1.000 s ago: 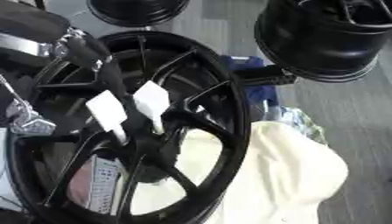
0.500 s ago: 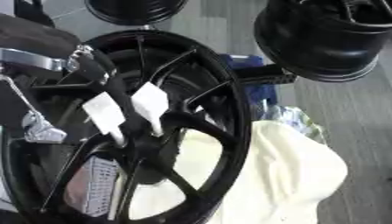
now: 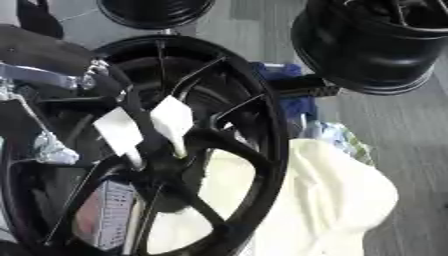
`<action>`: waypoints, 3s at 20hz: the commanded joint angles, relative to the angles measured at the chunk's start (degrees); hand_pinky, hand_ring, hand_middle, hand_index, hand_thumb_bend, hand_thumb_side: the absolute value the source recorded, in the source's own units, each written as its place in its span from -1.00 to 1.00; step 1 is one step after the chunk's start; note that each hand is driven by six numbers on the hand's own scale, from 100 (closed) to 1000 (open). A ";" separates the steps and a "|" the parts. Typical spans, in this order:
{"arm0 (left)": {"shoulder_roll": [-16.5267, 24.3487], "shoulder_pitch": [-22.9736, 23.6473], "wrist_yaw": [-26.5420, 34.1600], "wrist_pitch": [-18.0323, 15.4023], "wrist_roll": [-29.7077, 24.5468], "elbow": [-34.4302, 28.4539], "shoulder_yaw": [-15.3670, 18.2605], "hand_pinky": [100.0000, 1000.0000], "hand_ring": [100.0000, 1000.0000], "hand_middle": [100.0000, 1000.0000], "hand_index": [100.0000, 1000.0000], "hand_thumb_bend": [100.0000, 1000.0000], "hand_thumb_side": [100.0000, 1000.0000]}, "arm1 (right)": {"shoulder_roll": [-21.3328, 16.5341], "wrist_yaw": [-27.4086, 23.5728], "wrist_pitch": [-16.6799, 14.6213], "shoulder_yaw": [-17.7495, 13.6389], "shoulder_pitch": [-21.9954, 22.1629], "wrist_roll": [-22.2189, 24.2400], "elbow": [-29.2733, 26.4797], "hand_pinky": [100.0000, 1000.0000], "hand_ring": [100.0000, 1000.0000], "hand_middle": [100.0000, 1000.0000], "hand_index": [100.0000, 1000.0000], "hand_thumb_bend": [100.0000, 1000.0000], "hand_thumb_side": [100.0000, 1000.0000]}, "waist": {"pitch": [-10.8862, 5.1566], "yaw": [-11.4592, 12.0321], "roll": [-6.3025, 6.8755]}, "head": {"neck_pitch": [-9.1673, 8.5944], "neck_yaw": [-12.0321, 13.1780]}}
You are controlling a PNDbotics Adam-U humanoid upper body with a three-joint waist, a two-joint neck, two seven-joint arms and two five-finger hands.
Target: Pull the pin out of the wheel hub.
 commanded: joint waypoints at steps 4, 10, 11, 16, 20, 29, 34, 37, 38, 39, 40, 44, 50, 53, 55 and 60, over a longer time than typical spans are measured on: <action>-0.14 -0.80 -2.41 -1.36 0.02 1.81 1.38 0.63 0.59 0.40 0.67 -0.67 -0.73 | -0.80 -0.67 5.55 -0.90 -0.50 -6.00 -1.03 -0.20 0.18 0.31 0.66 -0.54 -0.55 | -0.66 -0.13 -0.13 | -1.00 0.23; -0.92 -0.89 -4.21 -2.42 0.02 3.97 1.15 0.60 0.55 0.35 0.64 -0.69 -0.80 | -0.57 -1.09 5.23 -0.86 -0.60 -6.00 -1.03 -0.21 0.18 0.31 0.66 -0.54 -0.55 | -0.50 -0.15 -0.22 | -1.25 0.32; -1.02 -0.87 -4.45 -2.64 0.02 4.20 1.08 0.60 0.55 0.34 0.64 -0.68 -0.79 | -0.52 -1.16 5.14 -0.88 -0.63 -6.00 -1.03 -0.21 0.18 0.31 0.66 -0.54 -0.55 | -0.49 -0.14 -0.22 | -1.27 0.33; -1.53 -0.82 -4.16 -3.35 0.02 5.13 0.55 0.59 0.51 0.28 0.62 -0.72 -0.78 | -0.27 -1.38 4.88 -1.04 -0.71 -6.00 -1.03 -0.21 0.18 0.31 0.66 -0.54 -0.55 | -0.43 -0.14 -0.26 | -1.34 0.34; -1.62 -0.70 -4.13 -4.35 0.02 5.59 -0.29 0.60 0.53 0.33 0.64 -0.65 -0.81 | -0.07 -1.52 4.67 -1.28 -0.71 -6.00 -1.03 -0.21 0.17 0.30 0.66 -0.55 -0.55 | -0.37 -0.26 -0.24 | -1.38 0.51; -2.52 -0.68 -4.67 -5.64 0.02 7.27 -1.05 0.57 0.47 0.20 0.55 -0.71 -0.83 | 0.50 -1.89 4.10 -1.88 -0.70 -6.00 -1.03 -0.22 0.16 0.29 0.66 -0.55 -0.55 | -0.31 -0.50 -0.26 | -1.40 0.55; -2.64 -0.93 -3.96 -4.92 0.02 6.95 -0.52 0.38 0.13 -0.21 0.15 -1.00 -0.95 | 0.75 -2.10 3.86 -2.23 -0.57 -6.00 -1.03 -0.22 0.16 0.29 0.66 -0.54 -0.55 | -0.36 -0.51 -0.26 | -1.32 0.48; -2.75 -1.07 -2.83 -3.71 0.02 6.76 -0.03 0.34 0.06 -0.33 0.01 -1.00 -0.91 | 0.91 -2.09 3.79 -2.37 -0.46 -6.00 -1.03 -0.22 0.16 0.29 0.66 -0.54 -0.55 | -0.46 -0.49 -0.28 | -1.30 0.41; -2.74 -1.13 -2.31 -3.29 0.02 6.56 0.14 0.32 0.04 -0.36 -0.01 -1.00 -0.90 | 1.01 -2.10 3.78 -2.43 -0.41 -6.00 -1.03 -0.22 0.16 0.29 0.66 -0.54 -0.54 | -0.50 -0.48 -0.28 | -1.28 0.38; -2.66 -1.19 -1.67 -2.84 0.02 6.25 0.37 0.32 0.04 -0.37 -0.02 -1.00 -0.89 | 1.13 -2.13 3.77 -2.51 -0.35 -6.00 -1.03 -0.22 0.16 0.29 0.66 -0.54 -0.54 | -0.55 -0.46 -0.28 | -1.26 0.36; -2.47 -1.24 -1.00 -2.36 0.02 5.80 0.69 0.31 0.02 -0.39 -0.05 -0.99 -0.88 | 1.21 -2.14 3.75 -2.58 -0.27 -6.00 -1.03 -0.22 0.16 0.29 0.66 -0.54 -0.54 | -0.62 -0.44 -0.28 | -1.25 0.34; -1.03 -1.18 2.21 0.27 0.83 3.70 2.97 0.28 -0.02 -0.47 -0.14 -0.91 -0.85 | 1.15 -2.02 3.66 -2.77 -0.03 -6.00 -1.03 -0.21 0.16 0.29 0.66 -0.54 -0.55 | -0.85 -0.28 -0.27 | -1.20 0.22; 2.95 -0.04 7.44 3.74 3.94 -0.44 8.44 0.26 -0.05 -0.50 -0.16 -0.97 -0.83 | 0.96 -1.85 3.50 -2.83 0.06 -6.00 -1.03 -0.20 0.16 0.29 0.66 -0.54 -0.55 | -1.02 -0.02 -0.30 | -1.26 -0.07; 6.24 2.14 10.21 4.56 7.71 -0.28 13.68 0.28 -0.04 -0.50 -0.15 -1.00 -0.84 | 0.71 -1.59 3.53 -2.92 0.14 -6.00 -1.03 -0.20 0.17 0.29 0.66 -0.54 -0.55 | -0.95 0.33 -0.31 | -1.42 -0.49; 8.85 4.87 11.35 4.96 11.70 2.88 18.47 0.29 -0.04 -0.49 -0.13 -1.00 -0.83 | 0.45 -1.27 3.59 -3.21 0.29 -6.00 -1.03 -0.20 0.17 0.29 0.65 -0.54 -0.56 | -0.85 0.61 -0.22 | -1.49 -0.82; 13.11 10.47 12.50 5.24 23.47 18.10 29.99 0.31 -0.01 -0.45 -0.06 -1.00 -0.79 | 0.21 -0.58 3.77 -4.12 1.05 -6.00 -1.03 -0.20 0.17 0.29 0.65 -0.54 -0.55 | -0.59 1.32 0.08 | -1.75 -2.01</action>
